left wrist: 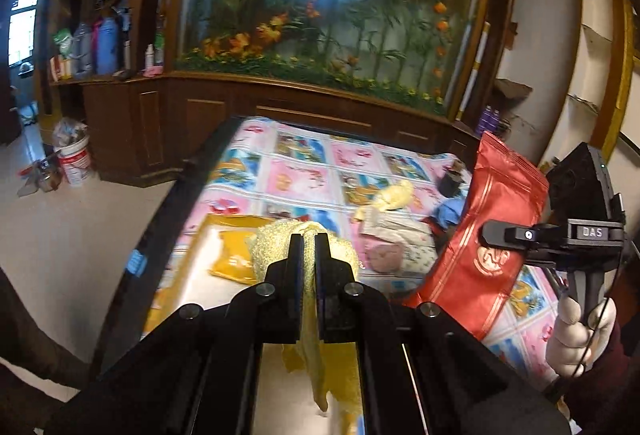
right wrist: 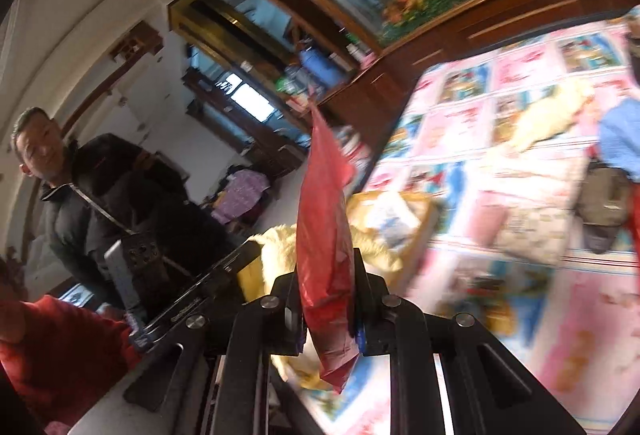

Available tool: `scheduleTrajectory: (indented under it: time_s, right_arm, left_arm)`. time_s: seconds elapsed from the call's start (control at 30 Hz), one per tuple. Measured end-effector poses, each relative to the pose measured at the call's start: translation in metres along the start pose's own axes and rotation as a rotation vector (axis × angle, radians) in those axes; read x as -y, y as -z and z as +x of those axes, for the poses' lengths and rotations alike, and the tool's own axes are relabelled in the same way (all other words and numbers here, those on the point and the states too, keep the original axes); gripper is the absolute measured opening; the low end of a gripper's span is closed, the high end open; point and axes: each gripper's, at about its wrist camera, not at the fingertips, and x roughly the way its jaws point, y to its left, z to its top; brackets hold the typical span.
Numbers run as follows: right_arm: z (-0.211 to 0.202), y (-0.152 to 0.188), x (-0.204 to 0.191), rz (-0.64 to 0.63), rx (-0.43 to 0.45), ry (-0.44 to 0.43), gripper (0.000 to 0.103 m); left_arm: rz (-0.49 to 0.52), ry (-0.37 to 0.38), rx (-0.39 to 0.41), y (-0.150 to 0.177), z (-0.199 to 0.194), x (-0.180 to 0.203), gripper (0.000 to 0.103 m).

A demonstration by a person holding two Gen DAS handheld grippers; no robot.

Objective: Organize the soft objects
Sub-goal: 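Carry the towel and red bag to the foam box and release both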

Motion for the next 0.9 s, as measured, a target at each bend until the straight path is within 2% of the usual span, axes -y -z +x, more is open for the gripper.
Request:
scheduleTrajectory:
  time_s: [0.13, 0.27, 0.4, 0.5, 0.53, 0.6, 0.63, 0.67, 0.77, 0.9]
  right_arm:
    - [0.049, -0.005, -0.013, -0.006, -0.092, -0.052, 0.018]
    - [0.105, 0.002, -0.010, 0.028, -0.197, -0.055, 0.018]
    - [0.158, 0.017, 0.000, 0.058, -0.302, -0.010, 0.018]
    - [0.185, 0.026, 0.007, 0.059, -0.362, 0.048, 0.018]
    - [0.190, 0.027, 0.009, 0.056, -0.375, 0.067, 0.020]
    - [0.200, 0.029, 0.011, 0.035, -0.389, 0.125, 0.021]
    - [0.202, 0.029, 0.012, 0.023, -0.394, 0.161, 0.025]
    - [0.203, 0.029, 0.011, 0.015, -0.395, 0.191, 0.032]
    - [0.198, 0.031, 0.007, -0.010, -0.382, 0.225, 0.049]
    - [0.171, 0.030, 0.001, -0.048, -0.333, 0.252, 0.051]
  left_arm:
    - [-0.010, -0.076, -0.035, 0.006, 0.023, -0.027, 0.003]
    - [-0.014, -0.097, -0.111, 0.021, 0.057, -0.041, 0.003]
    - [-0.005, -0.151, -0.169, 0.037, 0.084, -0.046, 0.004]
    - [0.008, -0.182, -0.151, 0.041, 0.080, -0.042, 0.008]
    - [0.012, -0.194, -0.142, 0.041, 0.076, -0.040, 0.015]
    - [0.016, -0.222, -0.114, 0.041, 0.065, -0.037, 0.037]
    - [0.015, -0.236, -0.096, 0.041, 0.060, -0.036, 0.053]
    - [0.014, -0.246, -0.079, 0.040, 0.055, -0.035, 0.062]
    - [-0.001, -0.260, -0.046, 0.039, 0.041, -0.032, 0.065]
    - [-0.022, -0.237, -0.040, 0.038, 0.029, -0.025, 0.065]
